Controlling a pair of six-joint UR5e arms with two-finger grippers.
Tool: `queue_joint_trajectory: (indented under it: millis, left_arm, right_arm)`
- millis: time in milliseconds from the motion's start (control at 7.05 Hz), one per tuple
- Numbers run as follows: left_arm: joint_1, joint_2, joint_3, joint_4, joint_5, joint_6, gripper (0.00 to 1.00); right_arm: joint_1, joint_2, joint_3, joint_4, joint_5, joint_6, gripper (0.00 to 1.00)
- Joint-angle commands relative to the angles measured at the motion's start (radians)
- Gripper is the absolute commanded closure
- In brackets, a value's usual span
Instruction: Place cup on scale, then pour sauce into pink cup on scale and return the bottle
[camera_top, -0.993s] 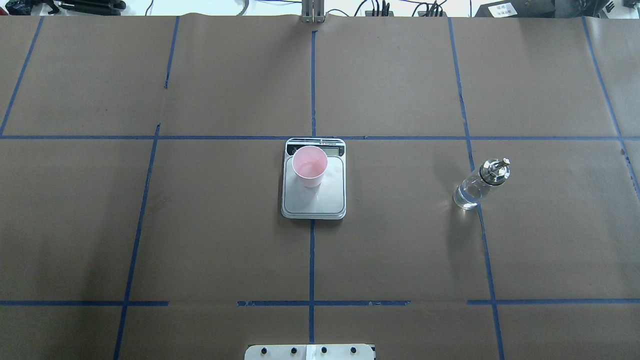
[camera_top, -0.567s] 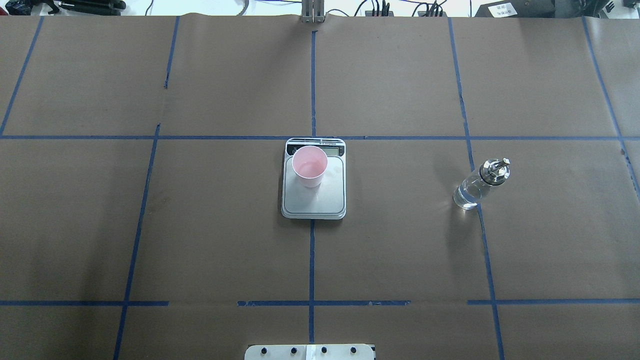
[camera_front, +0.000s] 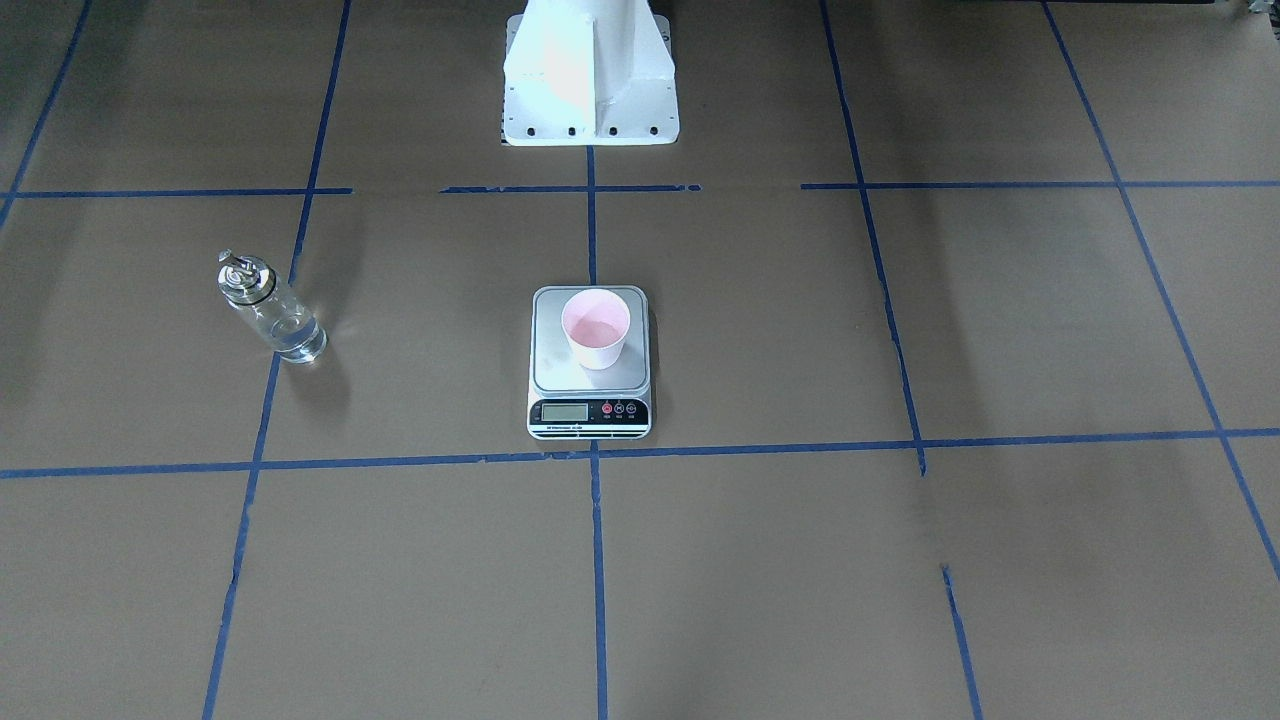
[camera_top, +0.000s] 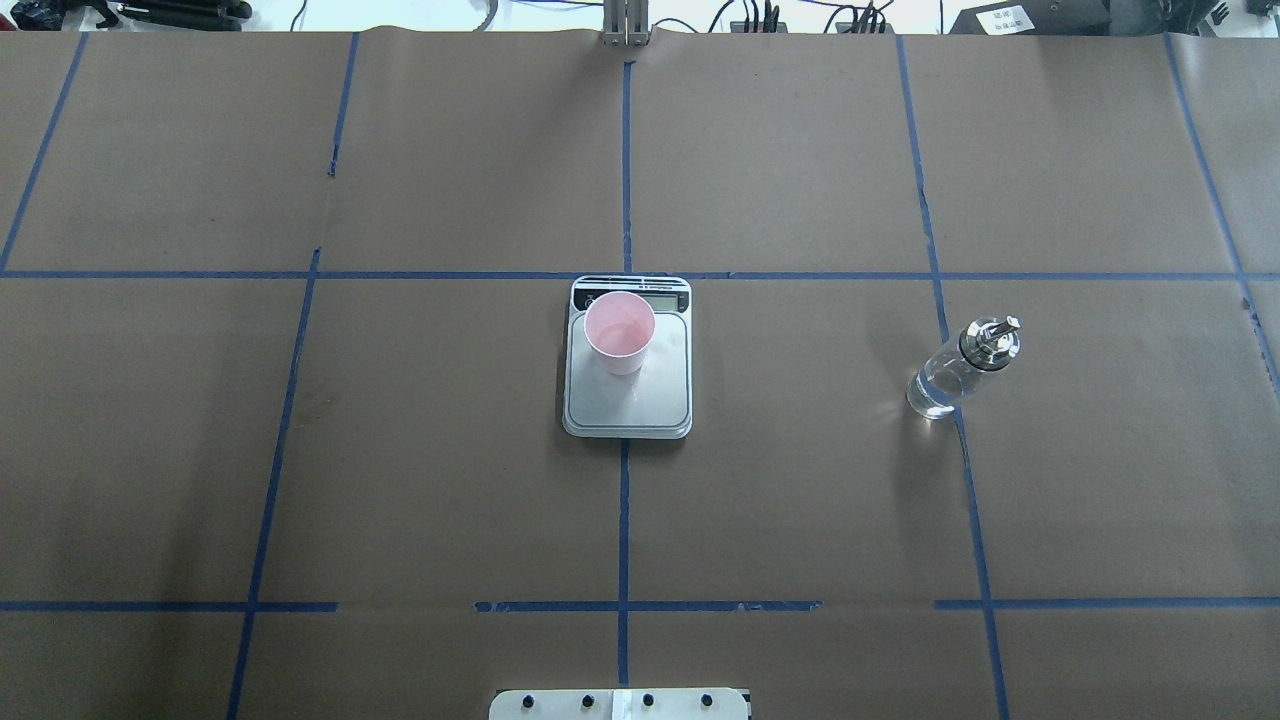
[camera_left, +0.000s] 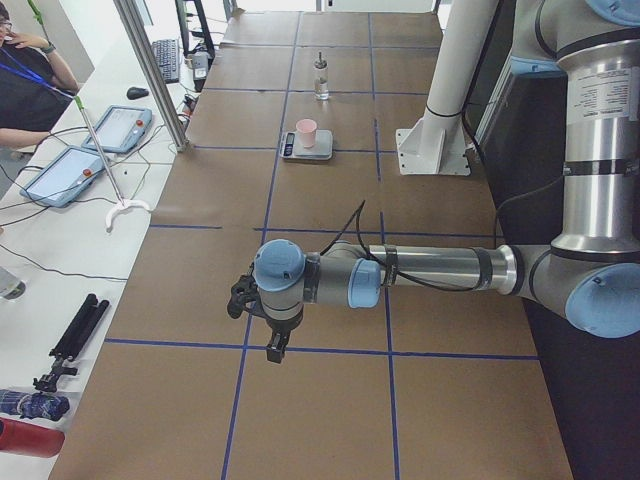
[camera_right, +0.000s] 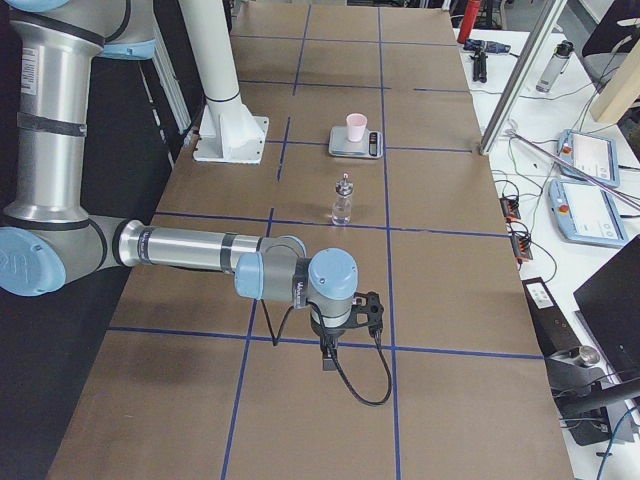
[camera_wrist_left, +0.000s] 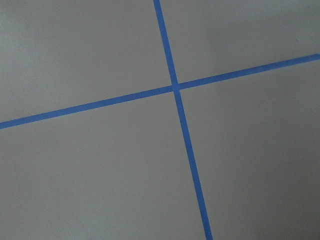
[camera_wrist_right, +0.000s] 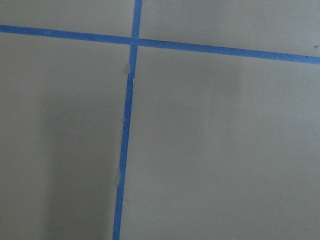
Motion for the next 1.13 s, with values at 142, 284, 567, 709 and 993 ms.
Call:
queue_joint_trajectory:
  millis: [142,284,567,709,993]
  left_arm:
    - [0.000,0.000,0.001,0.000,0.001,0.000,0.00]
    - [0.000,0.002,0.001,0.000,0.001,0.000,0.00]
    - [0.000,0.002,0.004,0.000,0.002,0.002,0.00]
    - [0.000,0.002,0.004,0.000,0.002,0.000,0.00]
    - [0.000,0.005,0.006,0.000,0.002,0.000,0.00]
  right_arm:
    - [0.000,0.005,0.008,-0.001,0.003,0.002,0.00]
    - [0.000,0.008,0.010,-0.001,0.009,0.002,0.00]
    - [0.000,0.011,0.011,-0.001,0.012,0.002,0.00]
    - [0.000,0.011,0.011,-0.001,0.010,0.002,0.00]
    - [0.000,0.012,0.010,0.001,0.009,0.002,0.00]
